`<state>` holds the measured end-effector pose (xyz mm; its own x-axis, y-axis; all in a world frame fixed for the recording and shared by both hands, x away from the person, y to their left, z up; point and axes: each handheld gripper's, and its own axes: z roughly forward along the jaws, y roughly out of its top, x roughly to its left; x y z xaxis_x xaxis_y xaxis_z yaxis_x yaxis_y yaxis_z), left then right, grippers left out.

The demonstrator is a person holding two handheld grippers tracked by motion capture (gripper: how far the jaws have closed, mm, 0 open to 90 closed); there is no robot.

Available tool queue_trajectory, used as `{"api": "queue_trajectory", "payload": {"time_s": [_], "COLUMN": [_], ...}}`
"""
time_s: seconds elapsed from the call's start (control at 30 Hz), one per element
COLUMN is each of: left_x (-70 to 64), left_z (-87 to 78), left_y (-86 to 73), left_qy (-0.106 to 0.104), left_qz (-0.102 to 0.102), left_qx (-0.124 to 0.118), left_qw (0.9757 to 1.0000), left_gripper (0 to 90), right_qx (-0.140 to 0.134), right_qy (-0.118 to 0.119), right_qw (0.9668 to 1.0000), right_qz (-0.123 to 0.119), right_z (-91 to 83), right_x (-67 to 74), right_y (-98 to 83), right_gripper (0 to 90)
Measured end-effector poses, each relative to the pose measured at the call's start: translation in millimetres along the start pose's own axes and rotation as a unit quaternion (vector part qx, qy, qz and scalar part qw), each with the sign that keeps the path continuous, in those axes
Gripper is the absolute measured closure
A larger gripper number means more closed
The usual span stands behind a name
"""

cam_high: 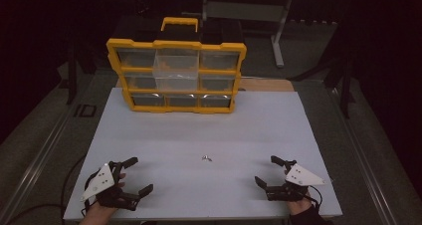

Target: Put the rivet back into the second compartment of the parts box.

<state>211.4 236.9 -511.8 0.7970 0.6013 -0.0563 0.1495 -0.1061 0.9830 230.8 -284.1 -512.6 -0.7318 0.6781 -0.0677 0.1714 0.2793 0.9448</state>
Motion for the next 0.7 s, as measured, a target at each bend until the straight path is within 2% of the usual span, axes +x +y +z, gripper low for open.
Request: {"api": "queue_trajectory", "payload": {"time_s": [0.17,0.33,0.57,0.7], "left_x": [-0.4,0.1,0.8,0.8], "left_z": [-0.4,0.1,1.0,2.2], "left_y": [0.0,-0.6,-0.4,6.5], "left_qy": [0.002,0.002,-0.001,-0.009], "left_qz": [0.003,0.001,-0.012,-0.018], "left_qx": [0.0,0.004,0.007,0.003], "left_qw": [1.0,1.0,0.9999,0.9998], "left_gripper": [0.0,0.0,0.0,0.0], "right_qx": [-0.012,-0.013,-0.022,-0.029], "right_qy": [0.003,0.009,0.013,0.01], "right_qw": [0.9999,0.9999,0.9997,0.9995], "right_qz": [0.001,-0.001,0.001,-0.002], "right_z": [-3.6,-3.9,-6.4,-9.3], "right_x": [-0.8,0.7,0.3,1.3], "right_y": [1.7,2.7,4.0,5.7], "right_gripper": [9.8,9.8,9.8,9.9]}}
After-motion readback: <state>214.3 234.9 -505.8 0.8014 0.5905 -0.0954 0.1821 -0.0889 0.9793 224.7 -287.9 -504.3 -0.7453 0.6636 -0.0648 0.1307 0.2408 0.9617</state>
